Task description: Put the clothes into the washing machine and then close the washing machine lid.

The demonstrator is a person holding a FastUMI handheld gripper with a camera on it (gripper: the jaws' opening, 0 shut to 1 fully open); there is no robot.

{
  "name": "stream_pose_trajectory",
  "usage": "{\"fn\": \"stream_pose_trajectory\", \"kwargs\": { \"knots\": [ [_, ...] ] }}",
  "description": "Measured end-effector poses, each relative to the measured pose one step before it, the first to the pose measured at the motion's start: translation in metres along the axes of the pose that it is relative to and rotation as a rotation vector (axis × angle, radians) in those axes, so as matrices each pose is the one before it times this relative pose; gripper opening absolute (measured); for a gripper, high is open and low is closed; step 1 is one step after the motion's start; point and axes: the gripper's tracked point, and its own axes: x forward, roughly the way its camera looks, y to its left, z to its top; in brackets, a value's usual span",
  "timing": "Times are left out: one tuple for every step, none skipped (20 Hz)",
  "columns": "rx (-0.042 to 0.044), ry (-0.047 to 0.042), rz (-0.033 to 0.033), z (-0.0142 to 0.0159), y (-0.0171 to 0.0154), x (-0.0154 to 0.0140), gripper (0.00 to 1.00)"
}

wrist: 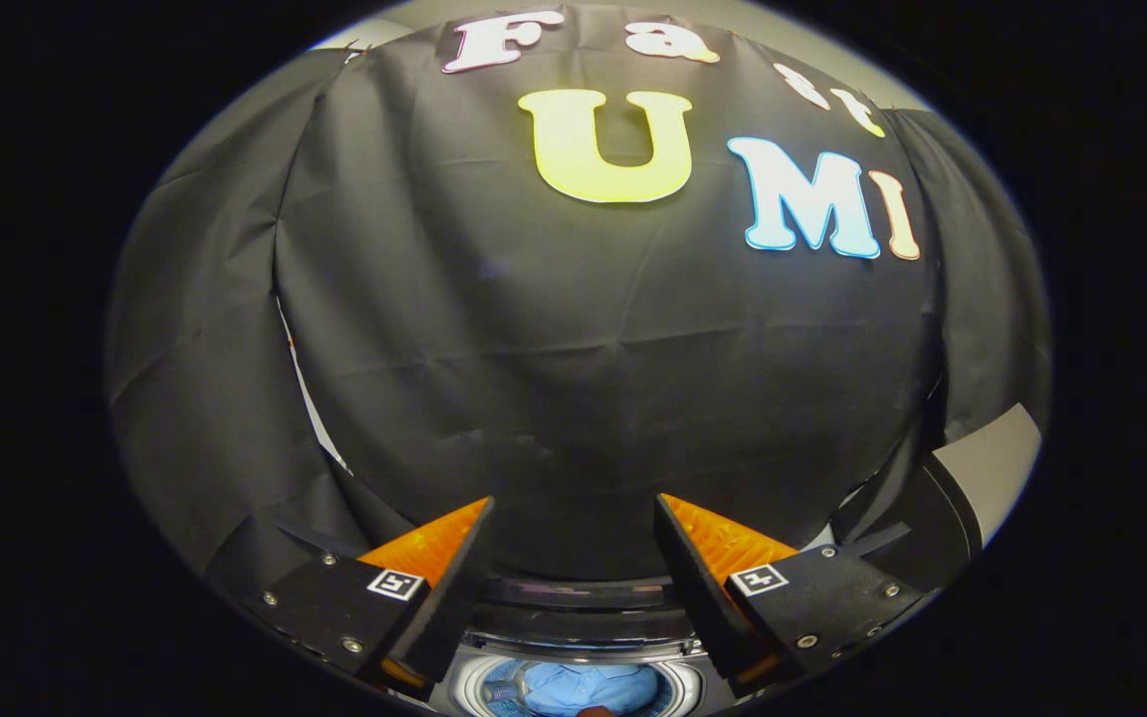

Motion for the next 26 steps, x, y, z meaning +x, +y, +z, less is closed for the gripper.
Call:
{"fn": "stream_pose_trajectory", "kwargs": {
  "knots": [
    [-0.00098,-0.00876,0.0049,-0.00084,0.00024,-0.00333,0.96],
    [-0.00135,-0.01013,0.00544,-0.00154,0.00085,-0.00139,0.96],
    [-0.00065,-0.00941,0.00577,-0.00092,0.00016,-0.00365,0.96],
    [0.00238,-0.00797,0.00236,-0.00103,0.00008,-0.0033,0.96],
    [-0.00389,-0.00976,0.00218,-0.00131,-0.00016,-0.00177,0.96],
    [-0.00042,-0.01254,-0.00065,-0.00057,0.00027,-0.0046,0.95],
    [-0.0018,-0.01152,-0.002,-0.00028,0.00122,-0.00331,0.95],
    [-0.00103,-0.00965,-0.00238,-0.00201,0.00032,-0.00287,0.95],
    [0.00065,-0.00674,-0.00432,-0.00094,0.00006,-0.00289,0.95],
    [-0.00263,-0.00572,-0.00306,-0.00192,0.00029,-0.00294,0.95],
    [-0.0003,-0.00654,-0.00268,-0.00203,-0.00017,-0.00326,0.95],
    [-0.00171,-0.00606,-0.0005,-0.00164,0.0014,-0.00388,0.95],
    [0.00083,-0.00454,-0.00066,-0.0015,0.00065,-0.00366,0.95],
    [-0.00173,-0.00291,0.00081,-0.00363,0.0004,-0.00378,0.95],
    [-0.00055,-0.00603,0.00116,0.0006,0.0002,-0.00239,0.95],
    [-0.00089,-0.00522,0.00204,-0.00287,0.00085,-0.00316,0.95],
    [-0.00267,-0.00218,0.00232,-0.00154,0.00035,-0.0032,0.95],
    [0.00093,-0.00161,0.00192,-0.00218,0.00056,-0.00423,0.95],
    [-0.0012,-0.00074,0.00175,-0.00257,0.0002,-0.00268,0.95],
    [0.0,-0.00212,0.00145,-0.0028,0.0014,-0.00435,0.95],
    [-0.00107,-0.00335,0.00145,-0.00194,0.00079,-0.00362,0.95],
    [-0.0024,-0.00403,0.00044,-0.00316,0.00058,-0.00349,0.95],
    [-0.0007,-0.00353,0.00019,-0.00211,0.00081,-0.00298,0.95],
    [0.00066,0.00002,-0.00027,-0.00319,0.00073,-0.00312,0.95],
    [-0.00176,-0.00307,-0.00054,-0.00243,0.00063,-0.00297,0.95],
    [0.00019,-0.00169,-0.00014,-0.00283,0.00077,-0.00261,0.95]
  ]
}}
